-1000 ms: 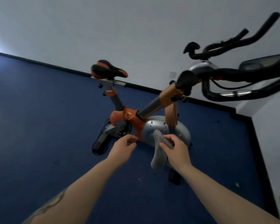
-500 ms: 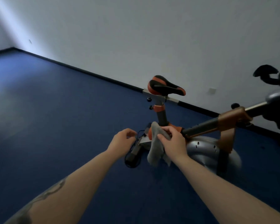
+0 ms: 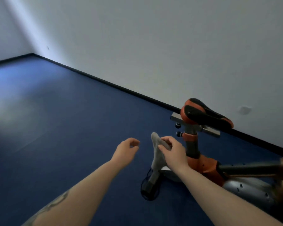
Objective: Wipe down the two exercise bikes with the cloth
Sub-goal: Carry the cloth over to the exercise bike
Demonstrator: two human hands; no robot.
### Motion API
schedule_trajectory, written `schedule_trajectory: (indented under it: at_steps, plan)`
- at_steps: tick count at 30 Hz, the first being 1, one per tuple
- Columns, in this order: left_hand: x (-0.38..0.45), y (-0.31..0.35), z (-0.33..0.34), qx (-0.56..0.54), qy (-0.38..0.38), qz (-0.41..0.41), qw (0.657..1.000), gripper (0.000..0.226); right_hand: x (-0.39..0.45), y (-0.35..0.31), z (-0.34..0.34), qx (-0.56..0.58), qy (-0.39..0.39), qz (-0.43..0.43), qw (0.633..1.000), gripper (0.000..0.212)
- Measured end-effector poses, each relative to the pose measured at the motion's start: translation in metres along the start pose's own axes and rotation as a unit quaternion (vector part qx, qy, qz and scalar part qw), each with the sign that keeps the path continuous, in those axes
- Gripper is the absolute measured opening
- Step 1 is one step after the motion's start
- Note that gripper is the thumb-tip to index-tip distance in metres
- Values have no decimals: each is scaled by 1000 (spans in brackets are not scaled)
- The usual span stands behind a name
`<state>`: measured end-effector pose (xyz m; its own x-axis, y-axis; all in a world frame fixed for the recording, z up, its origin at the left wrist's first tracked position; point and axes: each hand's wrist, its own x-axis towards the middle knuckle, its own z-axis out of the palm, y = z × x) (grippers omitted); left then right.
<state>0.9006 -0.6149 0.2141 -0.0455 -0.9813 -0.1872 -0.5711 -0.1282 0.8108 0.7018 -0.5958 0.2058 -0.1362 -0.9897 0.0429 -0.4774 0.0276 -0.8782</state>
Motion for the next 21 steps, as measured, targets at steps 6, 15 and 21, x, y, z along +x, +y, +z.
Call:
schedule_trajectory:
  at_steps: [6,15,21]
  plan:
    - [83,-10,-48,-10,16,6,1000,16,85,-25,47,-1,3,10,1000,16]
    - [240,-38,-124,19,-49,42,998,20,206,-63,133,9,64,30,997,21]
    - [352,-25,-165,52,-119,107,986,21,274,-87,165,23,156,80,984,16]
